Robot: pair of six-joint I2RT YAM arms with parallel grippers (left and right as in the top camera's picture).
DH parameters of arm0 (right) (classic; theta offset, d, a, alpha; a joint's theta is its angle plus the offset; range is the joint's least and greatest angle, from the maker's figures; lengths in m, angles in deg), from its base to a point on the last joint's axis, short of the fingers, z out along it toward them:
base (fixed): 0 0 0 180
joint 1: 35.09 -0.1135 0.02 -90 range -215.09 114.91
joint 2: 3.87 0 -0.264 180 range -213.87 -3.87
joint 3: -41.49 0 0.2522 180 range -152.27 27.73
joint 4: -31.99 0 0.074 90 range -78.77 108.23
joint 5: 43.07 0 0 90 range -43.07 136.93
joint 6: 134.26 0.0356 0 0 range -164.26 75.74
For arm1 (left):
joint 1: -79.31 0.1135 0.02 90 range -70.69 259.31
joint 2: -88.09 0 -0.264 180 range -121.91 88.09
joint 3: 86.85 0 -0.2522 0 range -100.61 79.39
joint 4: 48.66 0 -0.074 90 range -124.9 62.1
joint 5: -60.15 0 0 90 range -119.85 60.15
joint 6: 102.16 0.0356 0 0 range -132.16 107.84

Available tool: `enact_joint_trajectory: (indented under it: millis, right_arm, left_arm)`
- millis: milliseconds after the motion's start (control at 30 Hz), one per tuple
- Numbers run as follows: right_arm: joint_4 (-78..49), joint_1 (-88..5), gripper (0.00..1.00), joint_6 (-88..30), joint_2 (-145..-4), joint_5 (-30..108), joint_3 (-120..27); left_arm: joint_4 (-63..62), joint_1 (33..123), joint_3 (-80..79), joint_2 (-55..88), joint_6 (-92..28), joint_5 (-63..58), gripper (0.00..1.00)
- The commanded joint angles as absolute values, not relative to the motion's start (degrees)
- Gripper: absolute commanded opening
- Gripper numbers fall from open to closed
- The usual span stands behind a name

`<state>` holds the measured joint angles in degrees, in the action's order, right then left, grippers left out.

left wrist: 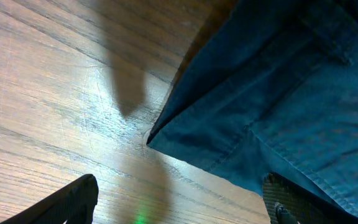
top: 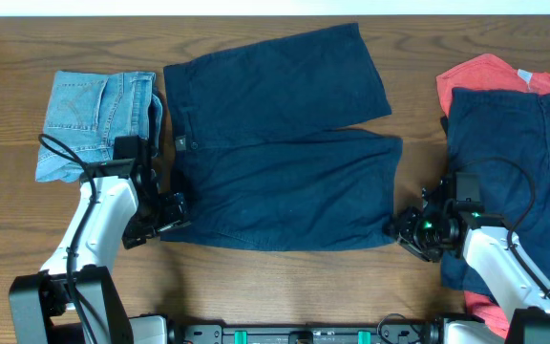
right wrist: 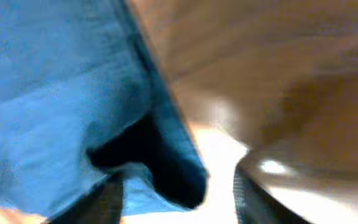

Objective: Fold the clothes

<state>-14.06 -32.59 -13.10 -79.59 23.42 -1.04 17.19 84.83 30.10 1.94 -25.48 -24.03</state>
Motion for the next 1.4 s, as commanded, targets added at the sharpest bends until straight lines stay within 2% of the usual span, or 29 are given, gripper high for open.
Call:
enact_joint_trajectory:
  millis: [0,133,267,333,533,700,933,1000,1167,1233,1367]
  right_arm:
    - [-13.71,-32.92,0.60,-11.92,-79.90,24.43,-0.63]
    - [-13.73,-33.37,0.61,-11.92,-79.97,24.73,-0.58]
    - [-13.67,-35.10,0.53,-10.89,-80.03,26.90,-0.41]
    - [-13.60,-36.28,0.44,-9.15,-80.03,28.32,0.09]
    - [-13.73,-37.27,0.01,-6.94,-79.99,31.38,1.06]
    - [-14.78,-36.87,0.01,-10.13,-78.92,31.27,0.01]
    - [-23.39,-33.81,0.01,-12.25,-74.37,36.45,-3.67]
    - [-23.02,-32.74,0.01,-14.13,-73.08,35.84,-3.88]
    - [-22.67,-32.33,0.01,-16.10,-71.24,33.78,-4.04]
    - [-22.67,-32.33,0.02,-16.10,-71.22,33.06,-4.04]
    - [-22.69,-32.33,0.03,-16.10,-71.22,32.97,-4.04]
  left_arm:
    - [17.52,85.13,30.31,1.65,-25.81,-23.66,0.86]
    - [17.43,85.13,30.31,1.65,-25.81,-23.66,0.86]
    - [17.30,85.13,30.31,1.65,-25.81,-23.66,0.86]
    - [17.32,85.13,30.31,1.65,-25.79,-23.68,0.86]
    - [17.37,85.13,30.31,1.65,-25.79,-23.68,0.86]
    - [17.52,85.13,30.31,1.65,-25.77,-23.72,0.86]
    - [17.98,85.16,30.31,1.65,-25.77,-23.85,0.87]
    - [17.98,85.16,30.31,1.65,-25.79,-23.85,0.90]
    - [18.26,85.13,30.42,1.65,-25.83,-23.09,0.91]
    - [18.20,85.13,30.90,1.63,-25.83,-19.50,0.90]
    - [15.40,85.13,34.12,1.61,-26.51,-16.73,0.77]
